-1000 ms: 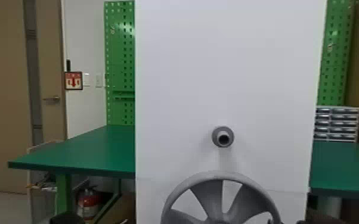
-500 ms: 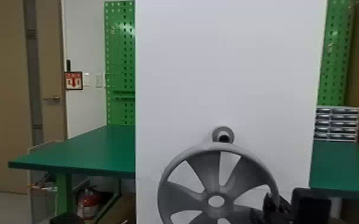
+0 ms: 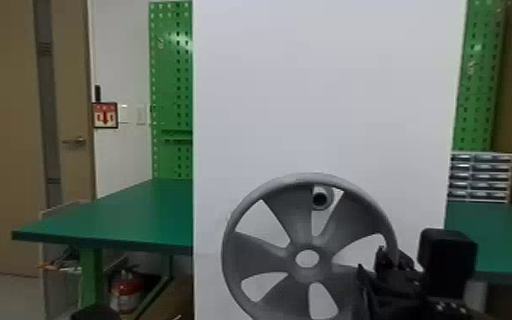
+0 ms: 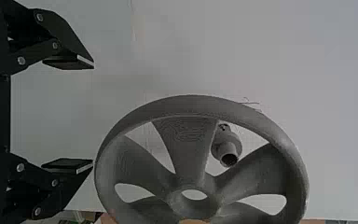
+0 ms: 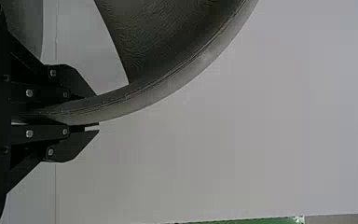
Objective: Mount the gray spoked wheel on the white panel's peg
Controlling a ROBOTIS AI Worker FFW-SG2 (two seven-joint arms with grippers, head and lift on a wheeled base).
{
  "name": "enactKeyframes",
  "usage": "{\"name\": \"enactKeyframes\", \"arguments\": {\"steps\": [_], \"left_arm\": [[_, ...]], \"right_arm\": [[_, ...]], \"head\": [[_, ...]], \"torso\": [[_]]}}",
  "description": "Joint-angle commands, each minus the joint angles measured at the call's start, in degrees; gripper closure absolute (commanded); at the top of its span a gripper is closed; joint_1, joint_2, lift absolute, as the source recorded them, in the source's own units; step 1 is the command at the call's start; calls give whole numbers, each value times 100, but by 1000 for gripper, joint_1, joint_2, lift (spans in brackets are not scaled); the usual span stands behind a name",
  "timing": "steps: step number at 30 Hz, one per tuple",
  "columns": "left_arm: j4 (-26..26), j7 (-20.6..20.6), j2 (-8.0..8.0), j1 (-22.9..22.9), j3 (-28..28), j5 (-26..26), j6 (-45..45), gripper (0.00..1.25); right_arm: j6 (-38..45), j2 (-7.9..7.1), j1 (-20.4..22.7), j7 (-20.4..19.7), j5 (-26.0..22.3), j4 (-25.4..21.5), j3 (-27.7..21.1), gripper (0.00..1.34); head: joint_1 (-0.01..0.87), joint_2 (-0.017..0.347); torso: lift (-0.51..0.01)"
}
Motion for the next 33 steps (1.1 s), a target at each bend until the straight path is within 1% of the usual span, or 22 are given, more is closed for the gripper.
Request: {"name": "enactKeyframes", "arguments": {"steps": [1, 6, 13, 28, 33], "left_arm": [[1, 19, 17, -15, -20, 4, 0, 496], [1, 37, 26, -24, -37, 12, 0, 496], [1, 55, 43, -41, -64, 21, 0, 496], [1, 90, 52, -59, -108, 39, 0, 496], [1, 98, 52, -59, -117, 39, 9, 496]], "right_arm": [[241, -50, -173, 0, -95, -117, -5, 1179], [540, -58, -358, -8, -183, -258, -75, 1177], [839, -120, -534, -8, -227, -381, -163, 1177], [1190, -129, -841, -8, -385, -425, -321, 1184], [1252, -129, -929, -175, -517, -434, -312, 1184]], "head": [[123, -8], [123, -8], [123, -8], [123, -8], [123, -8]], "torso": [[-402], [-402], [-402], [-402], [-402]]}}
